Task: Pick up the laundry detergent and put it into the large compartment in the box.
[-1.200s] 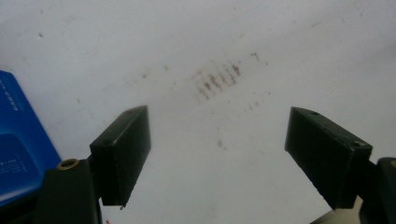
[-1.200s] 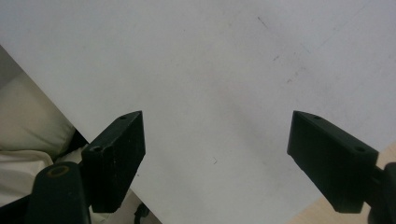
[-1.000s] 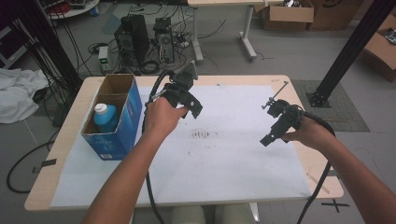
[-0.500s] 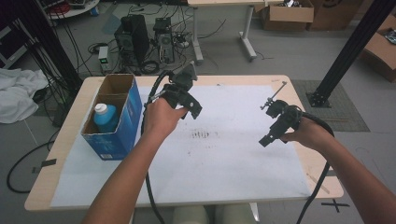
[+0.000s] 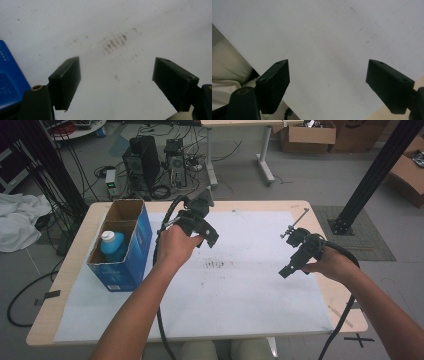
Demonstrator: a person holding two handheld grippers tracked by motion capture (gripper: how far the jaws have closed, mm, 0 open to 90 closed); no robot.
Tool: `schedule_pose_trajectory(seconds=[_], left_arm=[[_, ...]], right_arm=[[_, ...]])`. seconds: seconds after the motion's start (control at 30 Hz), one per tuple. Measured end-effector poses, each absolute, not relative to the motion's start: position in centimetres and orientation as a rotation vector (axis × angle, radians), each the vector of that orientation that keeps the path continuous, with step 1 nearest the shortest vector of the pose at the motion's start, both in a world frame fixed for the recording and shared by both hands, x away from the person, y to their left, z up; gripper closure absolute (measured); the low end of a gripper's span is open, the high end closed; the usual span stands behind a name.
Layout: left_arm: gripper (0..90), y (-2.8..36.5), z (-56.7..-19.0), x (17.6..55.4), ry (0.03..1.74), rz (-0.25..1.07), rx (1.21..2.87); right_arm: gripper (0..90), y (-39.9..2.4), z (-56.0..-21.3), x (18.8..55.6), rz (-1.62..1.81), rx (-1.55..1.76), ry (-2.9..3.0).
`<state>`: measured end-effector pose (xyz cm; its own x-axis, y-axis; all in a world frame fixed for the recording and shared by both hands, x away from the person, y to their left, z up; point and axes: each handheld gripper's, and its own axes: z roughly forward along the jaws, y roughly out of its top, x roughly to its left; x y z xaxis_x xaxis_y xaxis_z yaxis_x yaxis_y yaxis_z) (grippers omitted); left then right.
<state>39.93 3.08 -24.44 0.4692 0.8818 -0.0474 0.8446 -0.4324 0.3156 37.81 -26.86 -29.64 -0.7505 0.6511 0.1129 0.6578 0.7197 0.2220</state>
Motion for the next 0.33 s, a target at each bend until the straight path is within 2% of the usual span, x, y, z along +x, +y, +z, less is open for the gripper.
schedule_pose_trajectory(seconds=[0.33], left_arm=[[23.5,3.00,-24.47,39.89,1.467,0.184,2.430]], right_arm=[[19.2,-26.99,-29.78,37.71,-0.391,-1.097,-2.889]])
